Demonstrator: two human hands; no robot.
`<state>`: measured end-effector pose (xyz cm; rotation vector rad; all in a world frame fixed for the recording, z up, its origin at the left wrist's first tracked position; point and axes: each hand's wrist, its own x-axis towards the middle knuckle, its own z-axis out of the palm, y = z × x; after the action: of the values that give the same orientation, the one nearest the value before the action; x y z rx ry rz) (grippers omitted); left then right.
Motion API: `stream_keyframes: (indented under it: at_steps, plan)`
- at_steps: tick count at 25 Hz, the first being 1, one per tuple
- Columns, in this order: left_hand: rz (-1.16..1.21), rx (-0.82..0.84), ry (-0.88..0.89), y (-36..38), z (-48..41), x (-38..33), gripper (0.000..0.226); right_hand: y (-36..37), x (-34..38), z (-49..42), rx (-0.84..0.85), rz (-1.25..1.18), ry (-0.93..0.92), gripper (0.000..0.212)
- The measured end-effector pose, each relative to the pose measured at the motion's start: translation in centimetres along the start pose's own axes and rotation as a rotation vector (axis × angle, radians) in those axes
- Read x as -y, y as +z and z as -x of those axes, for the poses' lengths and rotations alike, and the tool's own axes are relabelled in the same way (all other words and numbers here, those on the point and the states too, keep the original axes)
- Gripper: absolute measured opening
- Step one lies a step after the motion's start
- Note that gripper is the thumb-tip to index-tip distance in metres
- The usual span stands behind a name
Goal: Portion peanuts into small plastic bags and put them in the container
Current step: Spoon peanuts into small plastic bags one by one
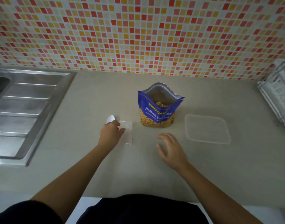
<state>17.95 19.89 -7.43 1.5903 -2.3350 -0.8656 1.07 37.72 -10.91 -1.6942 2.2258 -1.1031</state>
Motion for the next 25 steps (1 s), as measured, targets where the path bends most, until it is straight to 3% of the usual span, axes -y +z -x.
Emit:
stream_keyframes:
  at_steps: [3,6,13,20,23,25]
  plan:
    - [-0.162,0.039,-0.045,1.2,0.9,0.4,0.047,3.0,-0.8,1.2,0.277,0.194,0.033,0.065]
    - [-0.109,0.064,-0.11,1.8,1.1,0.4,0.046,3.7,-1.1,1.7,0.376,0.309,0.121,0.082]
    - [0.067,0.009,-0.191,1.7,0.9,0.8,0.037,3.5,-0.9,1.8,0.423,0.388,0.144,0.081]
    - [0.191,-0.013,-0.213,1.0,0.8,0.9,0.007,3.6,-1.1,1.9,0.38,0.355,0.114,0.08]
    - [0.537,0.128,-0.236,0.6,0.9,1.0,0.006,3.5,-1.1,1.7,0.298,0.196,0.14,0.076]
    - [0.651,0.202,-0.208,0.2,1.3,0.9,0.004,3.2,-0.8,1.3,0.157,-0.016,0.23,0.06]
